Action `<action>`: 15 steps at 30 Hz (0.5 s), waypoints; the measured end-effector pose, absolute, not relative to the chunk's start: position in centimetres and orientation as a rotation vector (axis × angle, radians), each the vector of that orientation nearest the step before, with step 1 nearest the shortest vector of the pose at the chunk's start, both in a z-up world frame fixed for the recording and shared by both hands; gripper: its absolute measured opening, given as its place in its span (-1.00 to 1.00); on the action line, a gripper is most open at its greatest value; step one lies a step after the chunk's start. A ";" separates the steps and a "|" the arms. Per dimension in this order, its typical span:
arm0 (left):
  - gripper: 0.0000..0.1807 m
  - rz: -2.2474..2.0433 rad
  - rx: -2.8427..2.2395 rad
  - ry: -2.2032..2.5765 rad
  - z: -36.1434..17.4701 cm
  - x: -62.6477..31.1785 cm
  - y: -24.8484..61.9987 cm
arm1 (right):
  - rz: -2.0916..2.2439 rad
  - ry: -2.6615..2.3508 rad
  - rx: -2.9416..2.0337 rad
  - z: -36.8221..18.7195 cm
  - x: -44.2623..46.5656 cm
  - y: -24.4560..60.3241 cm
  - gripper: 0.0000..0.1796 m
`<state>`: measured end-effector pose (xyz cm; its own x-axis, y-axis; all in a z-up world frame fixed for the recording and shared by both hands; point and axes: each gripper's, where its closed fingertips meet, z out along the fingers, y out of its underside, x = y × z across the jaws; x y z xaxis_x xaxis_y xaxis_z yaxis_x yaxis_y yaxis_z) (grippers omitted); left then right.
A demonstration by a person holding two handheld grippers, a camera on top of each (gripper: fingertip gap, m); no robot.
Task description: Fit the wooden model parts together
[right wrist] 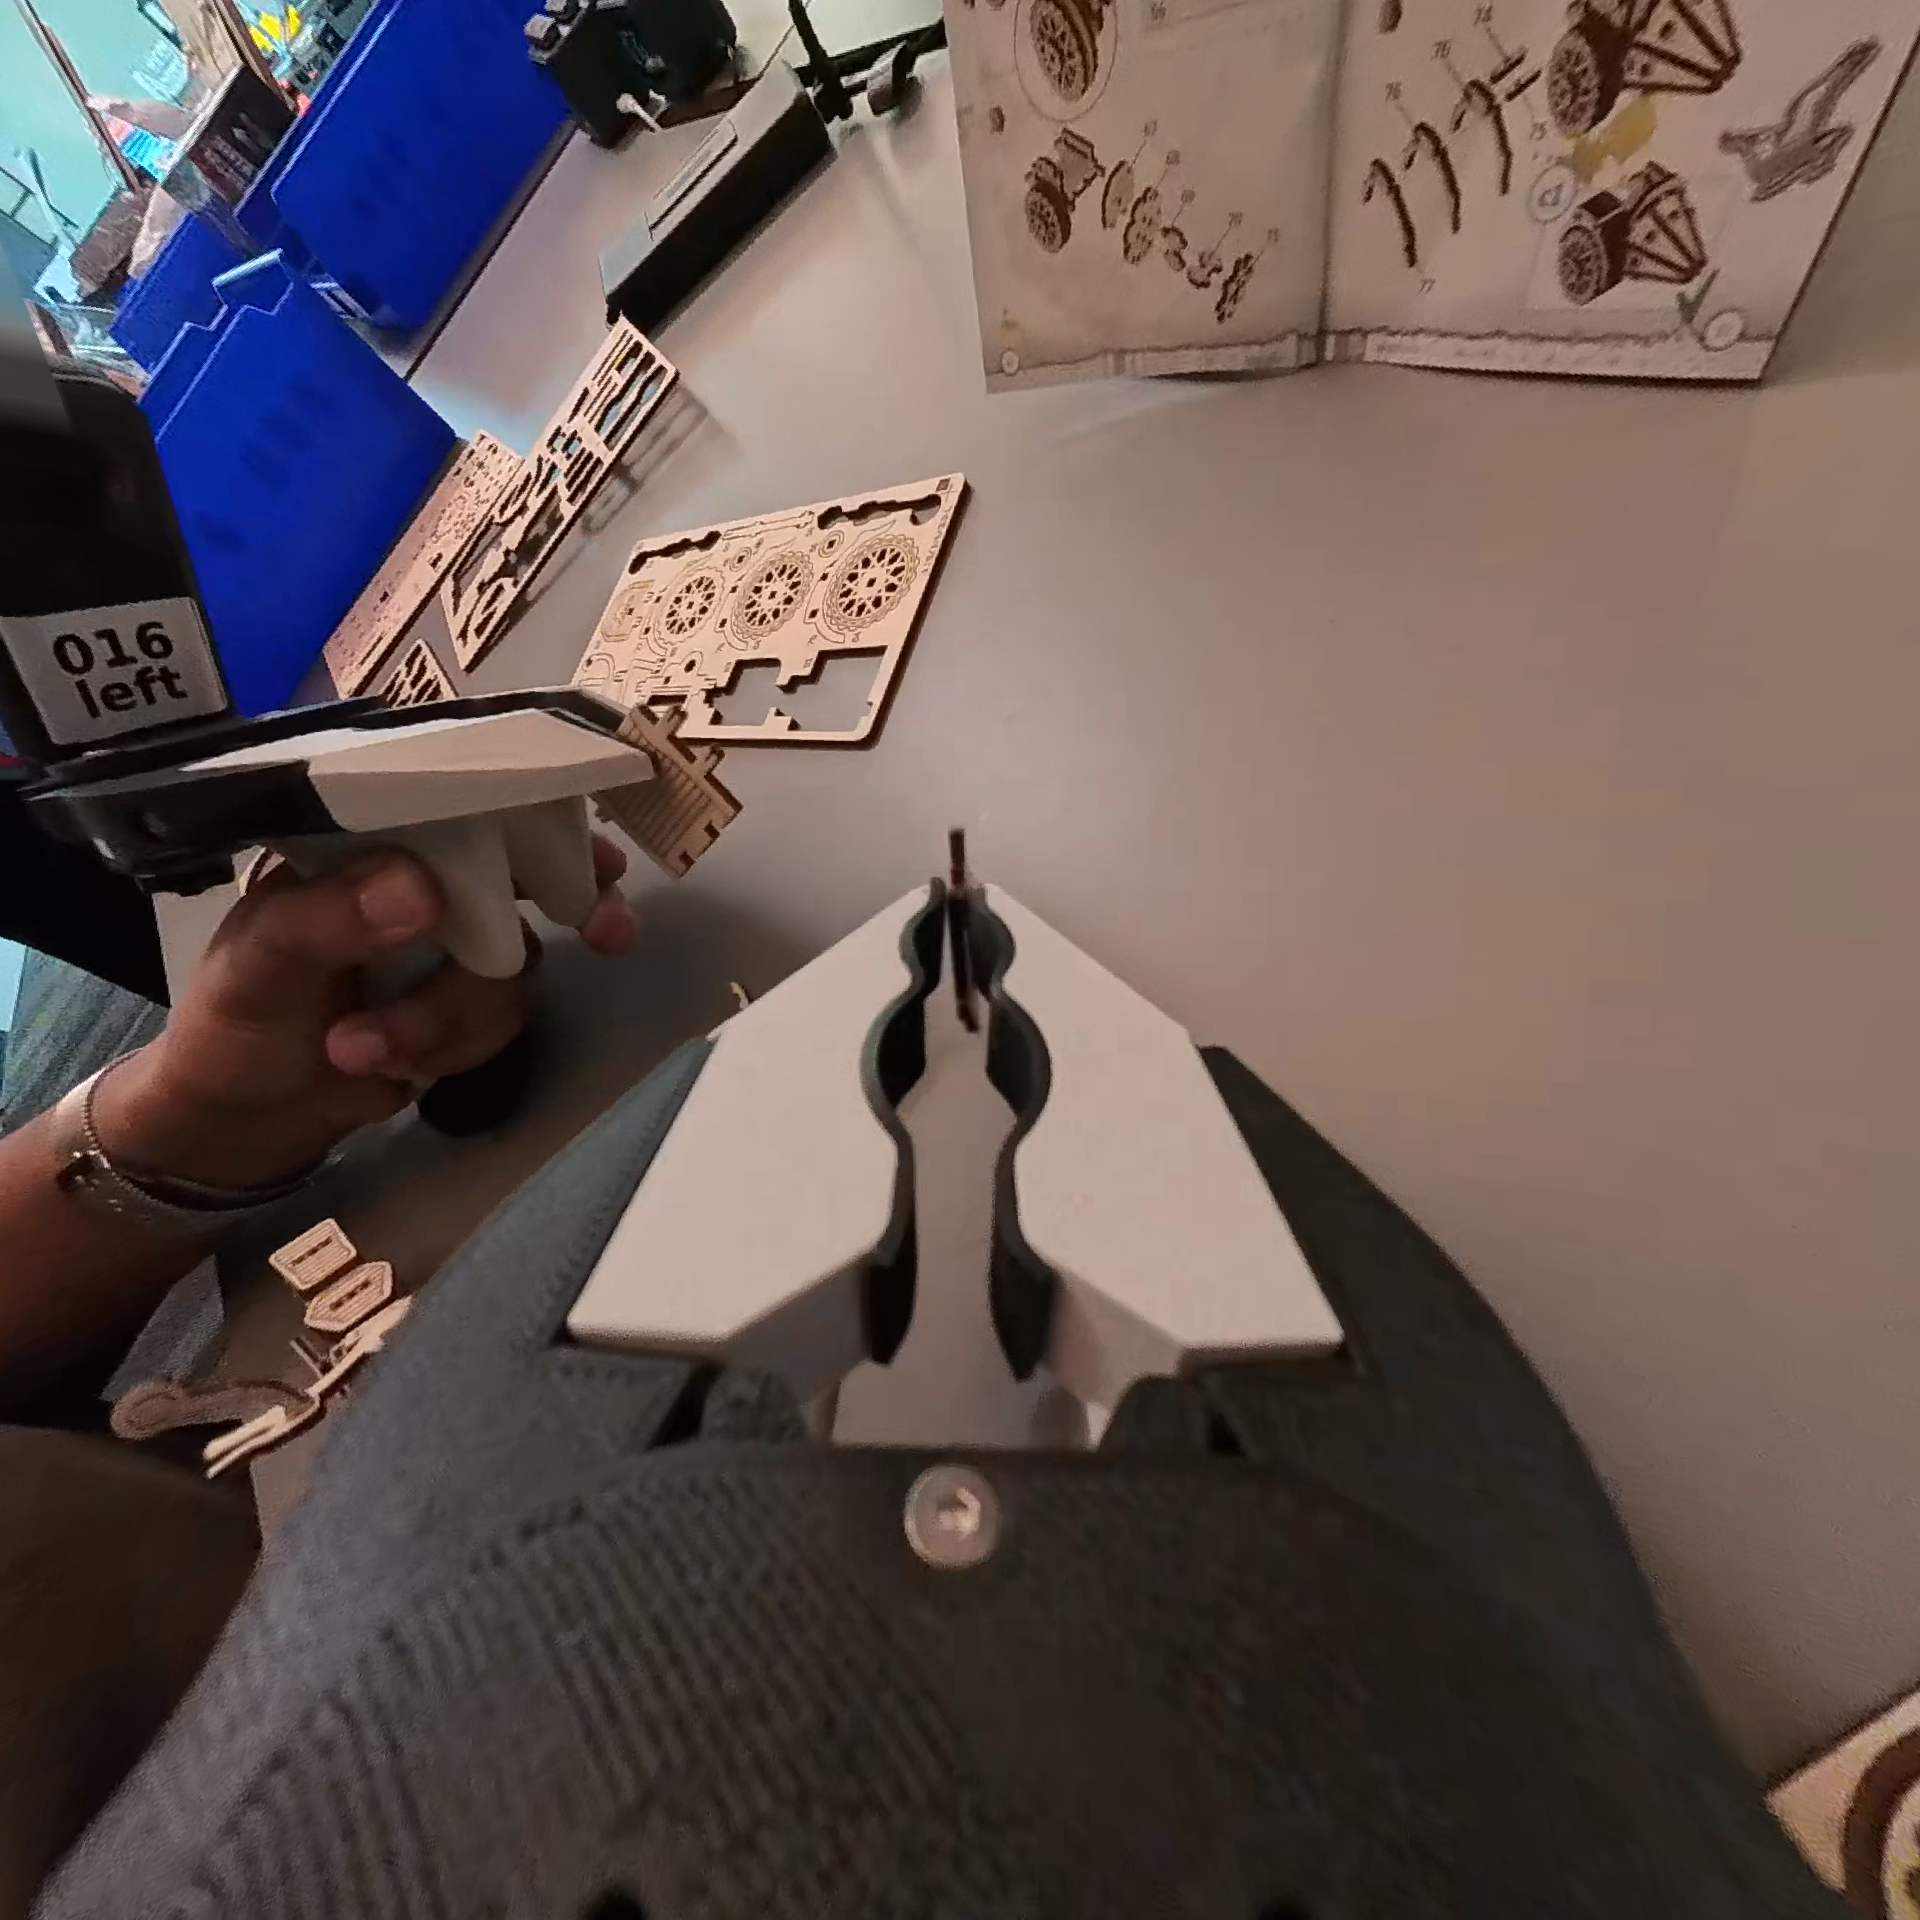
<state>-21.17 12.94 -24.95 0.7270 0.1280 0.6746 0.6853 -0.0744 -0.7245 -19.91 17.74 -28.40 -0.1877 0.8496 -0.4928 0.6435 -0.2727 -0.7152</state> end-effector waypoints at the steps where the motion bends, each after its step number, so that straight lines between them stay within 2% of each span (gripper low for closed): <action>1: -0.99 -0.524 -1.606 -0.674 -25.0 -21.2 12.9 | 1.441 -1.746 -1.848 -28.4 -20.0 17.8 -0.91; 9: -0.99 -0.536 -1.610 -0.675 -25.0 -21.1 13.0 | 1.260 -1.757 -1.766 -27.7 -19.8 19.6 -0.77; 15: -0.99 -0.542 -1.615 -0.675 -25.1 -21.1 13.0 | 1.009 -1.881 -1.705 -29.4 -19.0 20.3 -0.81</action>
<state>-21.10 13.03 -25.12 0.7187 0.1230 0.6843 0.6947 -0.0876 -0.7139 -18.98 20.29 -29.36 -0.1706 0.9710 -0.1677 0.6767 -0.0083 -0.7362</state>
